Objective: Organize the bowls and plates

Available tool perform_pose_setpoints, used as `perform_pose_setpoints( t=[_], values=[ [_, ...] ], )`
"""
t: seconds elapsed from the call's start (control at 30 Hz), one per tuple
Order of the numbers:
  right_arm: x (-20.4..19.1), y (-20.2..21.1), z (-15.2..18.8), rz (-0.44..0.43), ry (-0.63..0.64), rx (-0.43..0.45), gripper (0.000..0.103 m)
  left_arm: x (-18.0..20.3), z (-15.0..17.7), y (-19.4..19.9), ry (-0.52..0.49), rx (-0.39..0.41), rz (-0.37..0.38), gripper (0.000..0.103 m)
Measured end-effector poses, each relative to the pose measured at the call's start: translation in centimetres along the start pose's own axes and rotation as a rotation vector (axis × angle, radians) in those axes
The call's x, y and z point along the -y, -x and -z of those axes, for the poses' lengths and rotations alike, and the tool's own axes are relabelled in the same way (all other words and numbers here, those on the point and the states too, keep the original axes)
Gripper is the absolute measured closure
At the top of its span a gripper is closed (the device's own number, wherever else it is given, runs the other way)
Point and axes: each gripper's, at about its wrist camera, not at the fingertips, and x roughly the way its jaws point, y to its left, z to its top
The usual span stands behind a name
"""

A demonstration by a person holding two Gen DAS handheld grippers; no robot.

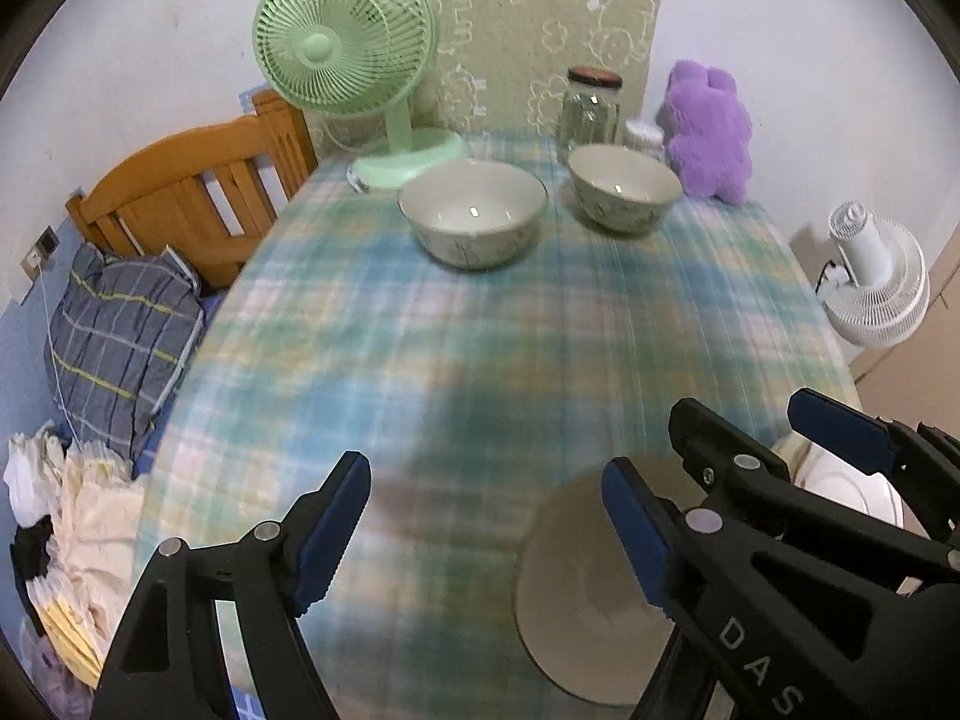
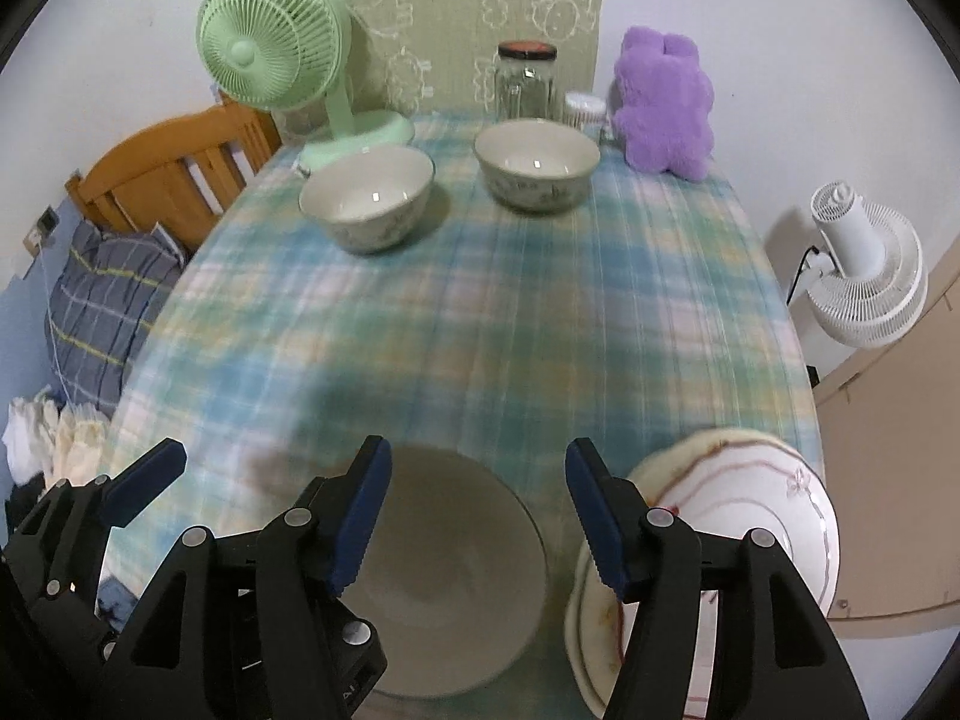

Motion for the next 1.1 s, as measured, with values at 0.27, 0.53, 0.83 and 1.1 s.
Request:
perform_pose_setpoints(
  t=[0.27,0.53,0.83,1.1],
  values=[
    [-2.5,0.3,-4.2,0.017,-0.017,0.047,0.039,-2.7,-3.8,-0.2,0.000,0.031,0.013,0.022],
    [-4.8,-0.6,-7.9,0.029,-0.019,0.072,0.039,-4.8,-7.3,-1.0,-0.008,0.056,0.028,0.021],
    [-6.8,-2.5,-12.2,0.049,-0.017,0.099,0.039,-6.4,-11.4,-3.6,-0.022,0.081,0.024,0.019],
    [-7.1,-7.0,-15.3,0.052,-0.042,0.083,0.039,-7.1,-14.3,-8.4,-0.030,0.059,0.016,0.018]
  ],
)
